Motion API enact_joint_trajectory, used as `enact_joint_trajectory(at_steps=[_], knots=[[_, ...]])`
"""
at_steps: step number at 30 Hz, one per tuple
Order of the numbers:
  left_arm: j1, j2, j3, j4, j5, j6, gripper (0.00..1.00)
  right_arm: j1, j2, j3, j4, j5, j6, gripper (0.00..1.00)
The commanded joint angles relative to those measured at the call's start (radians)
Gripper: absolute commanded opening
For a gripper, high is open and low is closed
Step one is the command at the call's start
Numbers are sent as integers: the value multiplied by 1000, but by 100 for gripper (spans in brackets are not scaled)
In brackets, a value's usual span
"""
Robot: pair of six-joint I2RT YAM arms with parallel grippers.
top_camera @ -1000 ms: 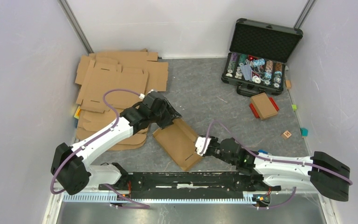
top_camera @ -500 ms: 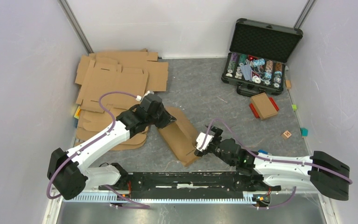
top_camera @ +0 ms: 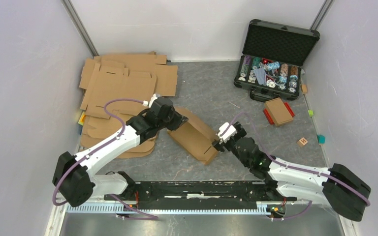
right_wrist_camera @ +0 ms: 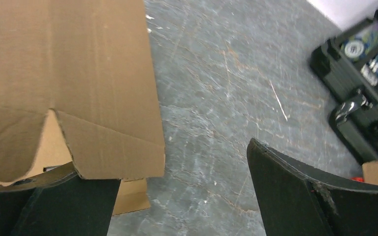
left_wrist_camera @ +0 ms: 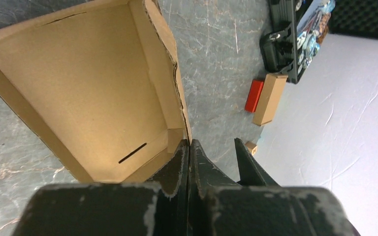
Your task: Fold the paper box
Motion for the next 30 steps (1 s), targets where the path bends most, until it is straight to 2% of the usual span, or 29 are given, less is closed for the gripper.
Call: enact_joint_trajectory(at_steps=[1, 7, 11, 18, 23, 26, 30], knots=[[5, 51, -18, 98, -48, -122, 2, -186, 3, 30, -20, -217, 169, 98], [5, 152, -34, 193, -48, -233, 2, -252, 54, 76, -55, -371, 210, 98], [4, 205, -15, 236, -55, -246, 2, -268, 5, 25, -24, -440, 253, 98], [5, 187, -28, 234, -89, -248, 2, -291, -200, -67, -92, -435, 282, 98], [5, 183, -7, 216, -88, -242, 2, -314, -348, -137, -165, -302, 371, 98], [5, 190, 2, 214, -80, -248, 3, -349, -367, -135, -242, -223, 476, 98], [5, 203, 9, 213, -70, -273, 5, -433, -330, -123, -330, -221, 599, 97]])
